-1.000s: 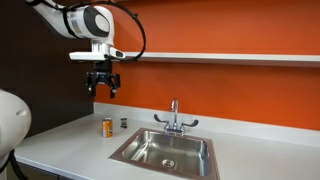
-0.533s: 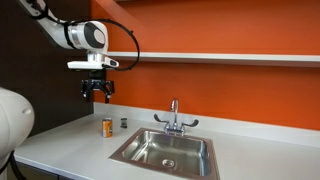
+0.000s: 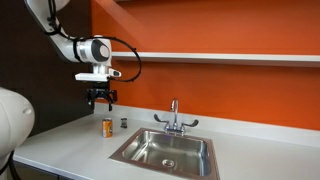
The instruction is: Put the can in the sink
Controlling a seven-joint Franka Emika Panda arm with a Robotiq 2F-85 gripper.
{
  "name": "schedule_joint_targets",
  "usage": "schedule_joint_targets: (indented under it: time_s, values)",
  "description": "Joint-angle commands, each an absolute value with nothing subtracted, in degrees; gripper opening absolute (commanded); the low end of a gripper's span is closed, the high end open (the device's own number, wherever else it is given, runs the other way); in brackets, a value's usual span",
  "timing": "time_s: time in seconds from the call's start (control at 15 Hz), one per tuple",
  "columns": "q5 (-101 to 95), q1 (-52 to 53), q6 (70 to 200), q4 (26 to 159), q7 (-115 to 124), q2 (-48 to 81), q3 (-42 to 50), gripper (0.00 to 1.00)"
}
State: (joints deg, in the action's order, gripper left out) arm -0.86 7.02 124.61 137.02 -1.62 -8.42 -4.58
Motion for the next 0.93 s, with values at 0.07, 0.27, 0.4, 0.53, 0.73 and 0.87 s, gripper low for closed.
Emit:
schedule_joint_targets:
  time_s: [0.07, 0.27, 0.4, 0.53, 0.73, 0.87]
  values:
    - [-2.0, 6.3, 127.8, 133.7, -2.5, -1.5, -4.8, 1.00]
    - [-2.9, 6.4, 129.0, 131.9, -2.3, 2.3, -5.0, 1.00]
    - [-3.4, 6.5, 129.3, 130.6, -2.3, 4.5, -5.0, 1.00]
    - [-3.2, 6.6, 129.6, 129.4, -2.6, 6.4, -5.1, 1.00]
    - [-2.9, 6.7, 130.5, 127.9, -3.2, 8.8, -5.3, 1.00]
    - [-2.8, 6.8, 131.3, 126.9, -3.7, 10.3, -5.3, 1.00]
